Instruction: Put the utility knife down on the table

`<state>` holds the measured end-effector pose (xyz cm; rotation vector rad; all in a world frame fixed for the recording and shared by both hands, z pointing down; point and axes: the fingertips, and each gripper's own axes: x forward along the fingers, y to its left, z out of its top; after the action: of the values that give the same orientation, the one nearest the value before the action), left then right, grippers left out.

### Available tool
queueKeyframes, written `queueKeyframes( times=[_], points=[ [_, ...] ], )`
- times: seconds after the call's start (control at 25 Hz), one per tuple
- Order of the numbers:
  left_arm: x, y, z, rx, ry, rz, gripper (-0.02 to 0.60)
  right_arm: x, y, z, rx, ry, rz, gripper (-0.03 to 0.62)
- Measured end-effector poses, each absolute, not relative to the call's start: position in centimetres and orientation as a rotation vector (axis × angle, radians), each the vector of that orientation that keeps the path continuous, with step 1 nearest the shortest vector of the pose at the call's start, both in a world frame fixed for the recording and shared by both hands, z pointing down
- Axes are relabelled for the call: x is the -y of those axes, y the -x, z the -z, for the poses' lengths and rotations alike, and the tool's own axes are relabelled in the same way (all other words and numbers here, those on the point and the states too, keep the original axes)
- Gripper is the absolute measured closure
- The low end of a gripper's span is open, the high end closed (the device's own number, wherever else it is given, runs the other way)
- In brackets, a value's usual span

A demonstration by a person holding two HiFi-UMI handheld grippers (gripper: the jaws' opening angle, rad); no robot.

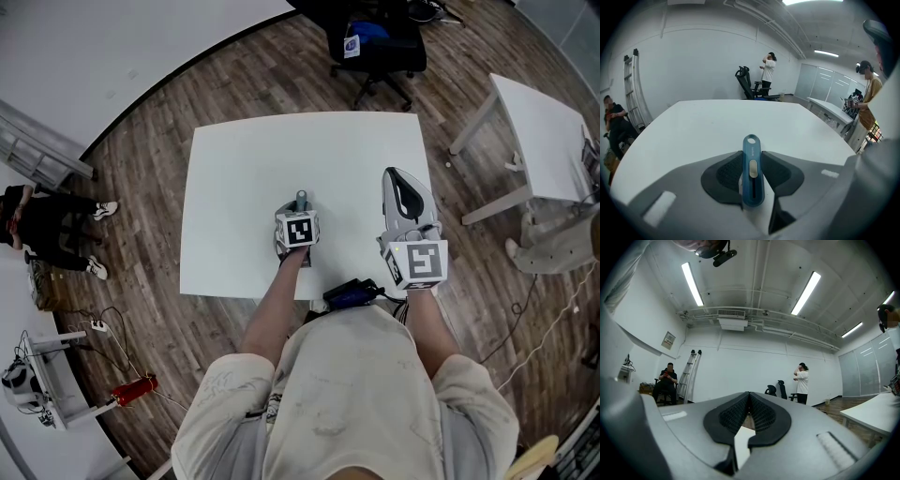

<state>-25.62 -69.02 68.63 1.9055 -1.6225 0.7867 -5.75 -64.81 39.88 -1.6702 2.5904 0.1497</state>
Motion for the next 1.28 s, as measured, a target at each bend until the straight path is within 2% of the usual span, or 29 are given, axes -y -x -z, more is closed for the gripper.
queueKeyframes(
  times=[1.28],
  points=[
    [68.9,25.6,-69.3,1.552,-1.864,-0.803,0.43,64.5,6.1,-40.1,-2.599,1.668,-0.147,0.589]
  ],
)
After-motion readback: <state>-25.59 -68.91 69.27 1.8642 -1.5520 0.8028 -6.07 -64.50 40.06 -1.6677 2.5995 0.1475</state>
